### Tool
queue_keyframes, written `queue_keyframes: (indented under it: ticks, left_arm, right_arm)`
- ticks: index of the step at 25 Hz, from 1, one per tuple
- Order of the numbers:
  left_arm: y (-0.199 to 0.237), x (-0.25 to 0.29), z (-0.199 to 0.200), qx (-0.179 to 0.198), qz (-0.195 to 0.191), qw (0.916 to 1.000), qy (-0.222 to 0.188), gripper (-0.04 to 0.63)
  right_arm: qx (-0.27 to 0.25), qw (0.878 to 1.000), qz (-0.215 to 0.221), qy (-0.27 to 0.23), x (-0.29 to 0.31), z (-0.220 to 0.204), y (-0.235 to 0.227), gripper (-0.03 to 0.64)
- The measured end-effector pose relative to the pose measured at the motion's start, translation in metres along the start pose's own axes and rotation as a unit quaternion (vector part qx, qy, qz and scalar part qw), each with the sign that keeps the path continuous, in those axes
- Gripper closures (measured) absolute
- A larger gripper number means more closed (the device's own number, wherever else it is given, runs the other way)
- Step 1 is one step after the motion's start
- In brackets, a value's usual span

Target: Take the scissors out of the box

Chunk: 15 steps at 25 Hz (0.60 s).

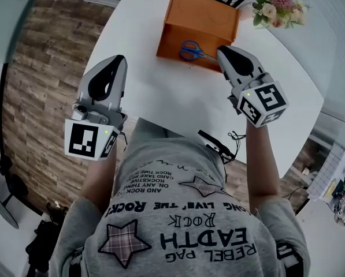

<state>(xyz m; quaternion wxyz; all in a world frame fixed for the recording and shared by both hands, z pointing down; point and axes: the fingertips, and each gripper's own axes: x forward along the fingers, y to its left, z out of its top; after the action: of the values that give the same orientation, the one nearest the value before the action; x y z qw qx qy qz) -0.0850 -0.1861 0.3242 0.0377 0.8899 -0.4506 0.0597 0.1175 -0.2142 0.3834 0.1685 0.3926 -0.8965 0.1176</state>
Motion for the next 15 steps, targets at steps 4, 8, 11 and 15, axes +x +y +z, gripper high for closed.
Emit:
queue_keyframes:
  ticks: [4,8,11,15]
  left_arm:
    - [0.001,-0.001,-0.002,0.005,0.002,1.0000,0.003,0.586]
    - [0.002,-0.002,-0.004,0.004,0.005,1.0000,0.004,0.586]
    - [0.003,-0.003,-0.007,0.002,0.006,1.0000,0.006,0.586]
    - [0.003,-0.002,-0.012,-0.003,0.008,0.9999,0.007,0.586]
  right_arm:
    - [-0.026,0.998,0.018,0.045,0.030,-0.026,-0.003,0.600]
    - [-0.049,0.994,0.038,0.092,0.055,-0.052,-0.002,0.600]
    - [-0.073,0.986,0.060,0.134,0.073,-0.074,0.002,0.600]
    - [-0.111,0.973,0.083,0.183,0.092,-0.099,0.007,0.600]
